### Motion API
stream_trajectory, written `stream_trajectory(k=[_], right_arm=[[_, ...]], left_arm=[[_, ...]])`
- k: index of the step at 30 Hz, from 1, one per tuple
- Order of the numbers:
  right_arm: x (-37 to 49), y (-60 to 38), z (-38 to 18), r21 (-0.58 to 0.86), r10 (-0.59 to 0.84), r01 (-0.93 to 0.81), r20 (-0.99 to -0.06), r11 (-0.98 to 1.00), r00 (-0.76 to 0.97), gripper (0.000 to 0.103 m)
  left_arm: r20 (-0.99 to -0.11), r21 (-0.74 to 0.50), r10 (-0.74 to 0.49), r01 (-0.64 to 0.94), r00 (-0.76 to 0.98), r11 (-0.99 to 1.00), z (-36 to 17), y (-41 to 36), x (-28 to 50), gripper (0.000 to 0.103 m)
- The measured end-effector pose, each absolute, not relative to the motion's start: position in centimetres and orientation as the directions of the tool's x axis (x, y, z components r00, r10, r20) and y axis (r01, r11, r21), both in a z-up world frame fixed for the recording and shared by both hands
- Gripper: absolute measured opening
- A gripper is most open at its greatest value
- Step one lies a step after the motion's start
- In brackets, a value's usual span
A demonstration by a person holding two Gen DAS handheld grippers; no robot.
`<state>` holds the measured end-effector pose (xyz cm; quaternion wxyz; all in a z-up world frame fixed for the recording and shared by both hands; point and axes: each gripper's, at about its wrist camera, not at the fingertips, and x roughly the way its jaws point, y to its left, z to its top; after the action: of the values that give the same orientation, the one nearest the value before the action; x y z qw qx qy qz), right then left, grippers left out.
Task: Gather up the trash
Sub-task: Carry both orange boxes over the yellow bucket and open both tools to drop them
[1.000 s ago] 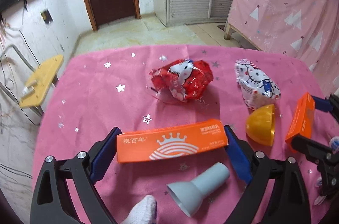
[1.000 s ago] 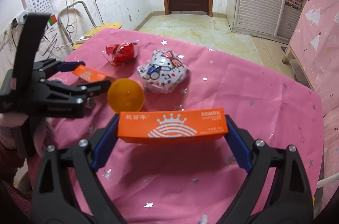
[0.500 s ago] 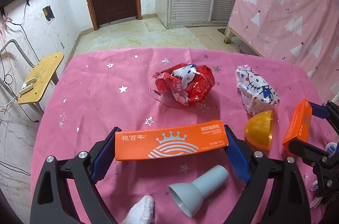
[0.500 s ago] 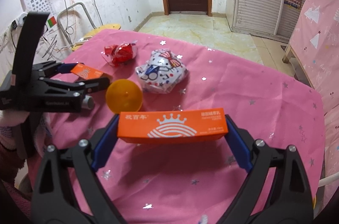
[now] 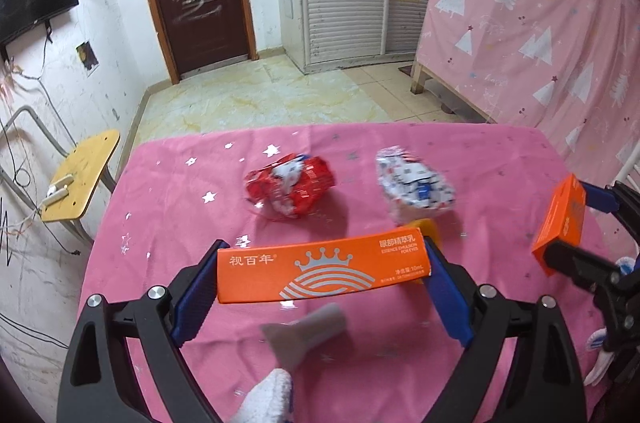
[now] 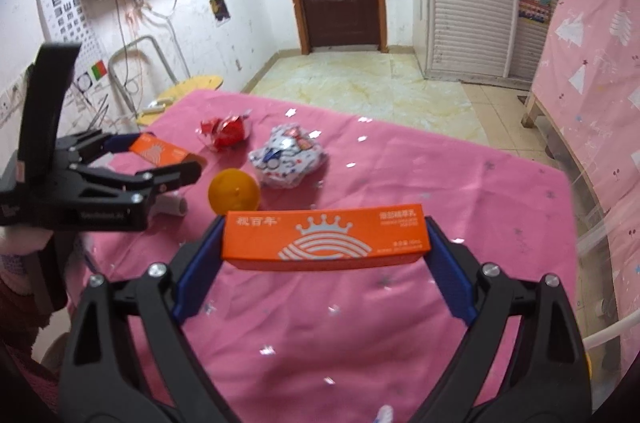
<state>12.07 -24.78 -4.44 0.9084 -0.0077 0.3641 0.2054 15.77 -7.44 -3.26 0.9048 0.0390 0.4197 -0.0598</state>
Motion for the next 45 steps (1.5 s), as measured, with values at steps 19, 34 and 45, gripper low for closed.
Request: stream_trajectory(k=[19,34,45], right_arm=[[4.4,-39.6,-2.9,0.207,0.226,-0.128,-0.572,0.97,0.788,0.09],[0.5,-48.9,-5.9,0.237,0.078,0.083,-0.6,0.968,0.796,0.091],[-0.6,-52.9,-7.0,0.309,0.055,0.161,-0.587,0.937,0.808,0.097]], left_arm=[[-0.714,0.041,-0.228,0.364,0.662,0.93,0.7,-21.5,10.4,0.085],[-0.728,0.006,-0.339,0.501,0.596,0.866,0.4,-30.1,8.0,0.085],[-0.753,-0.028,-0.395,0.574,0.527,0.818,-0.4,-35.2,6.9,0.085]])
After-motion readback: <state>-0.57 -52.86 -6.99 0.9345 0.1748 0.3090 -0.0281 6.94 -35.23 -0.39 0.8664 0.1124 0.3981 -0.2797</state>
